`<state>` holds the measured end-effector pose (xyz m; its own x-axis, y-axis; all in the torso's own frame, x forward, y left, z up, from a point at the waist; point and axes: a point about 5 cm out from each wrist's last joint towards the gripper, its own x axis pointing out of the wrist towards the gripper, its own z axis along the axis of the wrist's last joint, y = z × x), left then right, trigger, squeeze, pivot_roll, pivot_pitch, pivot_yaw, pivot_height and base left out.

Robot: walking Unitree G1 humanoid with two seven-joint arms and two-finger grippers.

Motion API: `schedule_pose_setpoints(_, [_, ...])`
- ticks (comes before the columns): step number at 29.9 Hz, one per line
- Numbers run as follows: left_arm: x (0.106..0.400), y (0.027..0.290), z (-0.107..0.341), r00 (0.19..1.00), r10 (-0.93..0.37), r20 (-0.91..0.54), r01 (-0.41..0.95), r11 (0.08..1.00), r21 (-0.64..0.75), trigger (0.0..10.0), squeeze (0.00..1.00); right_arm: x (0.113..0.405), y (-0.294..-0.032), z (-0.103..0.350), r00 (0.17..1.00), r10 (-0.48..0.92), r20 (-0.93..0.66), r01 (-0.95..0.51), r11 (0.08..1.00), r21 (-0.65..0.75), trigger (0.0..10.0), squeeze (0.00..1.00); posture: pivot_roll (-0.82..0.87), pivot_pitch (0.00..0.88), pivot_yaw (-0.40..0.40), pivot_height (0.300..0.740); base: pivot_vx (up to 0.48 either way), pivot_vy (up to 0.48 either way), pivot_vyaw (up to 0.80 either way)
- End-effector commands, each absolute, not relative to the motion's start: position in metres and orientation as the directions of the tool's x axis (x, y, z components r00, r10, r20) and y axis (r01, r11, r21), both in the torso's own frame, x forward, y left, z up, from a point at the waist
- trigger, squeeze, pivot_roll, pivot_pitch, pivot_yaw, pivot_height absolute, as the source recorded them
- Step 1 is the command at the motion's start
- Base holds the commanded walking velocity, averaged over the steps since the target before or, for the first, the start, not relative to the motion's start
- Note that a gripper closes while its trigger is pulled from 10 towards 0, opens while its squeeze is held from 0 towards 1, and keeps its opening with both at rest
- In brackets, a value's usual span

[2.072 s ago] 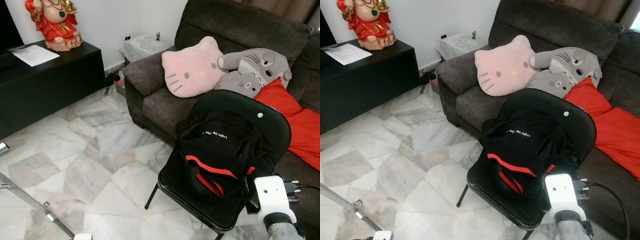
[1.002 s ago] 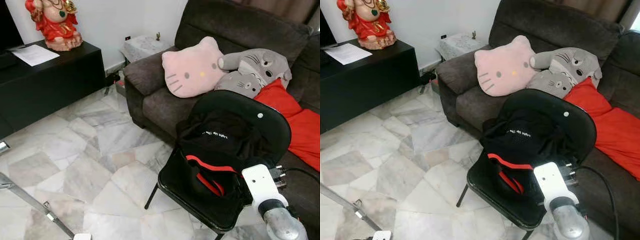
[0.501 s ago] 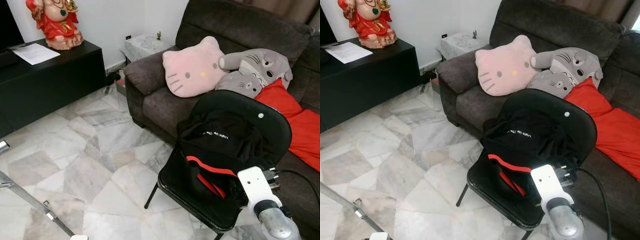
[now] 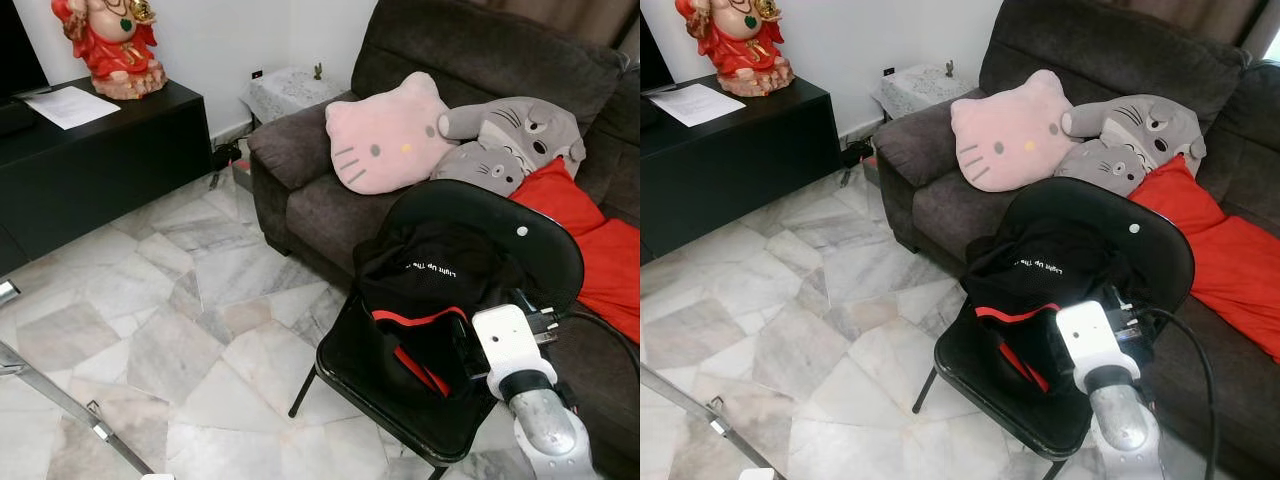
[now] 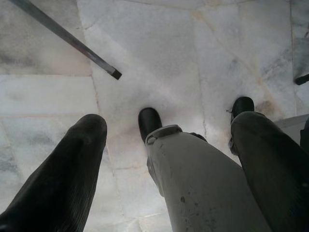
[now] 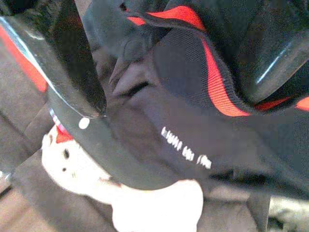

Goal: Hang hanger

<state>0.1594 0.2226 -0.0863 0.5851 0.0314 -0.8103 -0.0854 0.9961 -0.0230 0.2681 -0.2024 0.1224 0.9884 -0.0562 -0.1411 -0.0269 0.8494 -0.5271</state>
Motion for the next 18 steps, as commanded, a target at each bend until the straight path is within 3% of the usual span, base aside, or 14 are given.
schedule_pose_setpoints(1, [0.149, 0.225, -0.091, 0.55, 0.035, -0.835, -0.099, 0.995, -0.023, 10.0, 0.0, 0.268, -0.206, 0.115, 0.98, -0.08, -0.18, -0.029, 0.845, -0.534, 10.0, 0.0, -0.2, 0.12, -0.062, 0.74, 0.0, 0.0, 0.0])
schedule_pose_setpoints(6, [0.146, 0.228, -0.091, 0.546, 0.038, -0.837, -0.1, 0.995, -0.02, 10.0, 0.0, 0.271, -0.215, 0.105, 0.96, -0.149, -0.235, -0.003, 0.84, -0.542, 10.0, 0.0, -0.2, 0.121, -0.06, 0.74, 0.0, 0.0, 0.0])
schedule_pose_setpoints(13, [0.143, 0.231, -0.091, 0.543, 0.043, -0.839, -0.102, 0.995, -0.015, 10.0, 0.0, 0.285, -0.207, 0.124, 0.991, -0.103, -0.081, 0.05, 0.868, -0.494, 10.0, 0.0, -0.19, 0.122, -0.053, 0.74, 0.0, 0.0, 0.0])
schedule_pose_setpoints(18, [0.141, 0.231, -0.092, 0.541, 0.044, -0.84, -0.102, 0.995, -0.014, 10.0, 0.0, 0.289, -0.199, 0.126, 0.996, -0.046, -0.078, 0.002, 0.87, -0.493, 10.0, 0.0, -0.19, 0.123, -0.052, 0.74, 0.0, 0.0, 0.0])
